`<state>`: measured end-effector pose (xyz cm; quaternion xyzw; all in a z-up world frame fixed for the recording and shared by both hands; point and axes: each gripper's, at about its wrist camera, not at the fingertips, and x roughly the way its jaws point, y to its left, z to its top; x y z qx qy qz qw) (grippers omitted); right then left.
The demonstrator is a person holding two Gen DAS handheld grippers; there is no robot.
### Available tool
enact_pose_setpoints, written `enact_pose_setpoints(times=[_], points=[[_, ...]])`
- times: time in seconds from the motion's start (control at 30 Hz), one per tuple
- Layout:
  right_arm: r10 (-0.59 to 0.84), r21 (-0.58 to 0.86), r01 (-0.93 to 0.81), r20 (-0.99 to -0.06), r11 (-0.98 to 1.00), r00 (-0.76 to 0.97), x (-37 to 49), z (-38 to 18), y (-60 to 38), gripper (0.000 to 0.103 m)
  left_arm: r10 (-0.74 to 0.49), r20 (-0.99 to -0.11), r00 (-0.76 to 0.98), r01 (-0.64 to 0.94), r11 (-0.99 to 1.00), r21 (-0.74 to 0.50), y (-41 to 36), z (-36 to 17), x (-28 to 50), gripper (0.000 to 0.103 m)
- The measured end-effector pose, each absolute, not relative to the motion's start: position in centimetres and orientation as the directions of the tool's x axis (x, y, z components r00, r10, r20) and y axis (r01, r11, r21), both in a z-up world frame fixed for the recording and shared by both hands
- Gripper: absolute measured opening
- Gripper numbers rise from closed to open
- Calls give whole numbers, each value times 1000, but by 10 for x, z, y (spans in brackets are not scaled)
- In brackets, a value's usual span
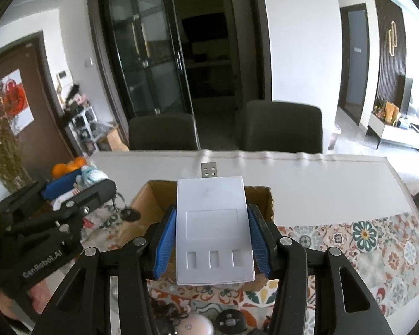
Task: Organize rigid objects
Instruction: 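Lift and carry the figurine and power bank over the cardboard box with both grippers, then open both grippers to drop the figurine and power bank into the box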
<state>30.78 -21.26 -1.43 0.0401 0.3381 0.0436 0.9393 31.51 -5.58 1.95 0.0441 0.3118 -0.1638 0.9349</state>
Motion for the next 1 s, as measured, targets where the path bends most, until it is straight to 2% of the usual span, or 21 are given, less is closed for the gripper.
enact_pose_setpoints(times=[0.43,0.73,0.8,0.83,0.87,0.97,1.0], points=[[141,124,-71,-776,990,614,372,-78,-219,50,-210,-782,587,320,947,-15,-69,-47,371,54],[154,130,-81,-829,988,537,386,-112,-219,50,-191,-826,530,314,949,-18,-71,-67,378,54],[151,128,-80,-833,989,533,386,-112,-219,55,-199,-832,519,316,948,-30,-72,-68,378,54],[150,127,-80,-831,989,535,385,-112,-220,62,-201,-831,519,316,948,-32,-72,-67,379,54],[149,126,-80,-830,989,538,385,-111,-220,65,-200,-830,521,314,949,-31,-73,-67,380,54],[127,105,-72,-822,992,555,379,-106,-221,65,-192,-826,529,313,950,-20,-73,-64,378,56],[118,97,-66,-821,993,558,378,-104,-222,65,-186,-825,533,311,950,-14,-73,-63,376,60]])
